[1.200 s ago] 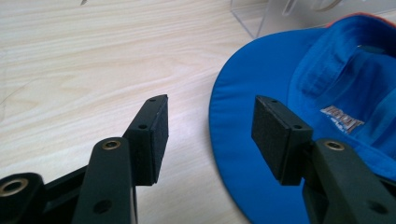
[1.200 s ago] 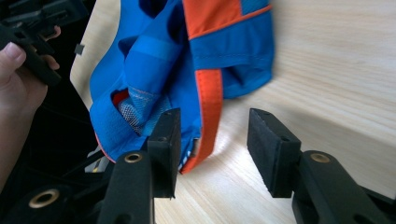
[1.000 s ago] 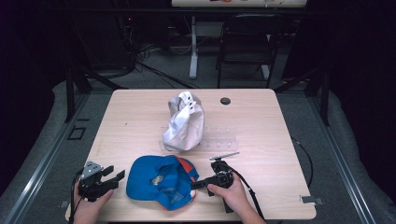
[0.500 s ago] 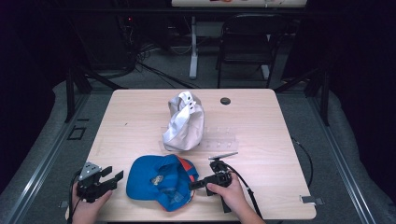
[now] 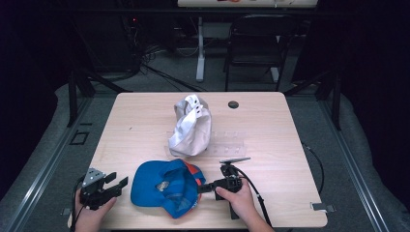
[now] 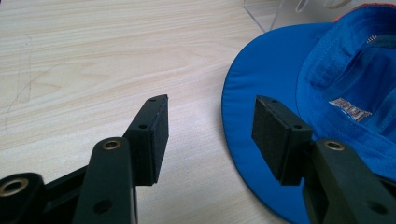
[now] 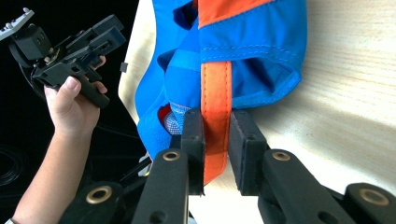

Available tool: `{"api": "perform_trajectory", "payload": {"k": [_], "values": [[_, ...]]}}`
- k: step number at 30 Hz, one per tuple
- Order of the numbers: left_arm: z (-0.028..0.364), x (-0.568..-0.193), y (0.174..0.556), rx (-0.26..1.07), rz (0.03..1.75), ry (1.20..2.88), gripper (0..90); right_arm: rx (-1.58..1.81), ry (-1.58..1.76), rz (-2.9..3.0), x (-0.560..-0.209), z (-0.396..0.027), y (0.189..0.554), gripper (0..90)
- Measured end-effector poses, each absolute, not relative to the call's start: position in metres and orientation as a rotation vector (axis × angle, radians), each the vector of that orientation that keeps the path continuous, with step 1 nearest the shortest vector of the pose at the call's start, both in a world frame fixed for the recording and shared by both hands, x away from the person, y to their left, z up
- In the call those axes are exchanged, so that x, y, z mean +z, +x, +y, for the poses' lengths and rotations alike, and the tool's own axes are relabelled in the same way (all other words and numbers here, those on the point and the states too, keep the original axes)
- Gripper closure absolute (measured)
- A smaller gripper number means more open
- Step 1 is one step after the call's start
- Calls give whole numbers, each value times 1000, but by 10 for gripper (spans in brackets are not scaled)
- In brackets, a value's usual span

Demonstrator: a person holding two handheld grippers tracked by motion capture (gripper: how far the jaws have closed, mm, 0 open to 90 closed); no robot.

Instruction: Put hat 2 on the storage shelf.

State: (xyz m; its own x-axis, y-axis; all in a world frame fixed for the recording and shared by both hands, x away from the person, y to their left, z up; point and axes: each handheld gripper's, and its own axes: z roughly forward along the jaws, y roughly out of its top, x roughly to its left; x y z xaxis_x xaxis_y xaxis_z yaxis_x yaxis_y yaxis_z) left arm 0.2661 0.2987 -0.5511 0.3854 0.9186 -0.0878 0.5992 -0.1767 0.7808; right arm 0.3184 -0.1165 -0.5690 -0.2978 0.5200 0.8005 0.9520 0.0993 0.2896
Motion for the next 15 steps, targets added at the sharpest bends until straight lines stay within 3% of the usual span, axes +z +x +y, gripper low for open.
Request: {"api": "perform_trajectory", "payload": {"k": [15], "values": [[293, -550, 272, 526, 1291, 1881, 467, -1156, -1502, -1881, -549, -137, 314, 775]]}}
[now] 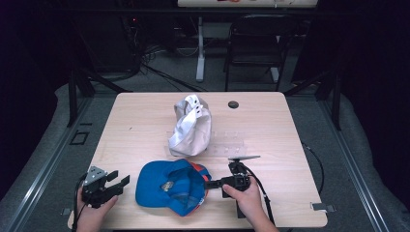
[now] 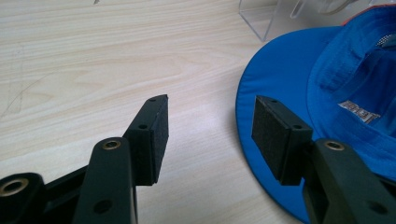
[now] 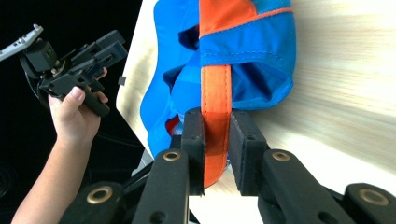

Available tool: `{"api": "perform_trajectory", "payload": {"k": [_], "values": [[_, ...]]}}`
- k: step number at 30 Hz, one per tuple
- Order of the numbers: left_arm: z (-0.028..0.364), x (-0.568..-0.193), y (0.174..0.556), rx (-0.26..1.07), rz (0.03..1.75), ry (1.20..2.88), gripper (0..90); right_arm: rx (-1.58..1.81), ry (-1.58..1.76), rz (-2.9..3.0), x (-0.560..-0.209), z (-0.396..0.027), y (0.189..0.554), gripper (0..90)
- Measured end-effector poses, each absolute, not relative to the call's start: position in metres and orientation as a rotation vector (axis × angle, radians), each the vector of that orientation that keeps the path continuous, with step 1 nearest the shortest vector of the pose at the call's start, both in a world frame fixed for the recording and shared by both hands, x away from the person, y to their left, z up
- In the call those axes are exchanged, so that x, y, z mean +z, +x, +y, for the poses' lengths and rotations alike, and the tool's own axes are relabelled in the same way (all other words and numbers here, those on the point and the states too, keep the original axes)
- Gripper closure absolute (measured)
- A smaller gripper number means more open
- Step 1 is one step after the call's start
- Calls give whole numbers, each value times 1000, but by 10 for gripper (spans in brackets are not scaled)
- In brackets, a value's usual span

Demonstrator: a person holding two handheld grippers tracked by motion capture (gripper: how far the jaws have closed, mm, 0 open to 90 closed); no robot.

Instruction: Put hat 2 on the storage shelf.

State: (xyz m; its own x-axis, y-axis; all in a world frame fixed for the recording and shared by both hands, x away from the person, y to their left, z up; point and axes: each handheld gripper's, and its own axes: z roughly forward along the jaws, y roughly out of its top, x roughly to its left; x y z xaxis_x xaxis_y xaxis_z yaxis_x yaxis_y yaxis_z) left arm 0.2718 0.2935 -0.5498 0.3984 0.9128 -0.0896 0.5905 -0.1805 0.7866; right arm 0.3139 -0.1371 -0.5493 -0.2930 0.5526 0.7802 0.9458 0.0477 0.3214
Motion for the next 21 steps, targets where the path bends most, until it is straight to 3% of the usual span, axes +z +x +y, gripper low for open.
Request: {"api": "perform_trajectory", "payload": {"k": [21], "values": [[269, -549, 295, 486, 1201, 1911, 469, -1272, -1653, -1810, -508, -202, 301, 774]]}}
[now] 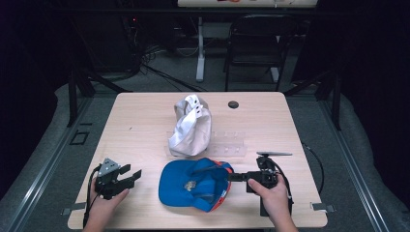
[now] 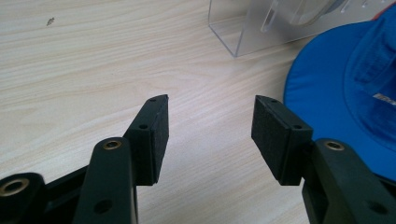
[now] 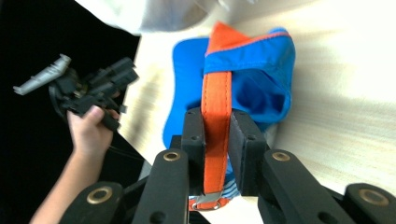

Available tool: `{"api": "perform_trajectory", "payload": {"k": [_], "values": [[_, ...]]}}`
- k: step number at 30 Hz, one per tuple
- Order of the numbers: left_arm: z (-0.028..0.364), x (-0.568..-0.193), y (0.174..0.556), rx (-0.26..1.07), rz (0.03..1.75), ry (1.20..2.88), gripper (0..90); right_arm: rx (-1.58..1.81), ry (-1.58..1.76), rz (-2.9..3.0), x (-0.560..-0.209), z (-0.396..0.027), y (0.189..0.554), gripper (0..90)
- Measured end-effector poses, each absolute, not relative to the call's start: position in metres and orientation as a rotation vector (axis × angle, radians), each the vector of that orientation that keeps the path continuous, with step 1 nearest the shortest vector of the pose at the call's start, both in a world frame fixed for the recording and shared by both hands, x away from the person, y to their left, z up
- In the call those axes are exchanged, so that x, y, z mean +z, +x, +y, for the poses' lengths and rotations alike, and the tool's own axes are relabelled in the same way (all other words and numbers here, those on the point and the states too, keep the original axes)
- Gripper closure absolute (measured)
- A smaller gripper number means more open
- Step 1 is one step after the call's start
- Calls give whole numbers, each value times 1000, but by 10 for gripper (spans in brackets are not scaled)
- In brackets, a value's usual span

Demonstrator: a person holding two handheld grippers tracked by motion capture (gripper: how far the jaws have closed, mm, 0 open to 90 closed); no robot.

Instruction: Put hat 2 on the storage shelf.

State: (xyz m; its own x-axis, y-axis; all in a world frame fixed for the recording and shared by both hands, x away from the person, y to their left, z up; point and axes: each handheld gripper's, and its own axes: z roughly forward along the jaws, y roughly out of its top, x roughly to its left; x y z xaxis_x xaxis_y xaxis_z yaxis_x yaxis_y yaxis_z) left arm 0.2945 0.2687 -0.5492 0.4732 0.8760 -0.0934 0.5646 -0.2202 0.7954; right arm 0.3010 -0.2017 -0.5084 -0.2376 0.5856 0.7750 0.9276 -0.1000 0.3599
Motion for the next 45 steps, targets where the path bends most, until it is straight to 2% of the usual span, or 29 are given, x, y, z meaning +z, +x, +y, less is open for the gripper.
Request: {"api": "perform_trajectory", "payload": {"k": [4, 13, 26, 35, 45], "values": [[270, -548, 294, 485, 1206, 1916, 471, -1255, -1668, -1805, -489, -210, 302, 775], [273, -548, 295, 489, 1209, 1896, 481, -1303, -1539, -1624, -469, -214, 313, 775], [276, -548, 295, 483, 1206, 1893, 484, -1402, -1359, -1418, -432, -202, 329, 776], [275, -548, 295, 485, 1206, 1886, 484, -1434, -1355, -1399, -411, -199, 331, 777], [275, -547, 295, 483, 1204, 1904, 485, -1456, -1431, -1410, -398, -218, 328, 777]]}}
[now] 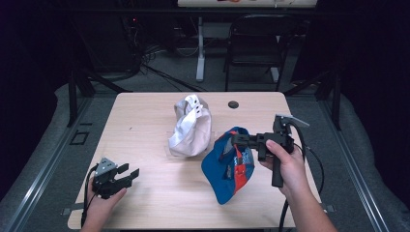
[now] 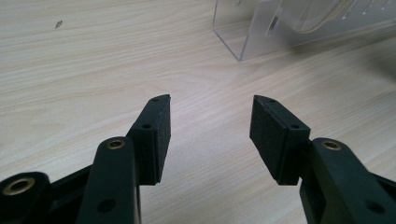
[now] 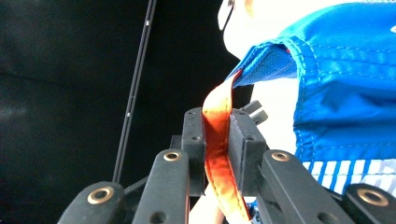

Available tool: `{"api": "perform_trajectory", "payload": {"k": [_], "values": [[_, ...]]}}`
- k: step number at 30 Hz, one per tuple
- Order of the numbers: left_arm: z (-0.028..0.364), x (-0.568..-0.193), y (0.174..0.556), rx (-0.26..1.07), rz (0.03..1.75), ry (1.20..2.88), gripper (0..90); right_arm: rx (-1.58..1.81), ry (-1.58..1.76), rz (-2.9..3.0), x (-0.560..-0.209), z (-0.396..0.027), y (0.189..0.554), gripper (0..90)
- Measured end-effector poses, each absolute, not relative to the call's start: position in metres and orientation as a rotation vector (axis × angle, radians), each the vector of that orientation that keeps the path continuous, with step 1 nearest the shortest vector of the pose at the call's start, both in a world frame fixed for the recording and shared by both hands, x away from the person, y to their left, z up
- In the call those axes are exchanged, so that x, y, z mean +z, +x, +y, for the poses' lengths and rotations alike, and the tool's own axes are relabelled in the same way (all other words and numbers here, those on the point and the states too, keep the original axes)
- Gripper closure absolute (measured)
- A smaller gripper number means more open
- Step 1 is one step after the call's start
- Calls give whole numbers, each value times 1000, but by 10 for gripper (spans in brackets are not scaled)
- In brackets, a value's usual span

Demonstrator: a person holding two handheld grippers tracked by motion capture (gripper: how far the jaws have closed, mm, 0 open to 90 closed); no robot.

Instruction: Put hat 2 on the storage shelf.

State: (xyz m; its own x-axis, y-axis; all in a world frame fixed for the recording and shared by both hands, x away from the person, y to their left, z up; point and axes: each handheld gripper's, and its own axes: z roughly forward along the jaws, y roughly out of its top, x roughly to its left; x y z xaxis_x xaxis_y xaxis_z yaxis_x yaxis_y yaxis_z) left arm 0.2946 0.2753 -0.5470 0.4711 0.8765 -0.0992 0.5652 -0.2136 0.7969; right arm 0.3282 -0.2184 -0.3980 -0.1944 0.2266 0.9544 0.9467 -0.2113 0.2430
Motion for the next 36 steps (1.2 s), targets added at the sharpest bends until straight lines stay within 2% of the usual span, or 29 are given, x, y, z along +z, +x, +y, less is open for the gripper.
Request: {"api": "perform_trajectory", "payload": {"k": [17, 36], "values": [[276, -547, 295, 487, 1200, 1909, 485, -1549, -1573, -1361, -360, -250, 343, 777], [276, -547, 295, 486, 1200, 1911, 485, -1648, -1693, -1318, -315, -256, 373, 777]]}}
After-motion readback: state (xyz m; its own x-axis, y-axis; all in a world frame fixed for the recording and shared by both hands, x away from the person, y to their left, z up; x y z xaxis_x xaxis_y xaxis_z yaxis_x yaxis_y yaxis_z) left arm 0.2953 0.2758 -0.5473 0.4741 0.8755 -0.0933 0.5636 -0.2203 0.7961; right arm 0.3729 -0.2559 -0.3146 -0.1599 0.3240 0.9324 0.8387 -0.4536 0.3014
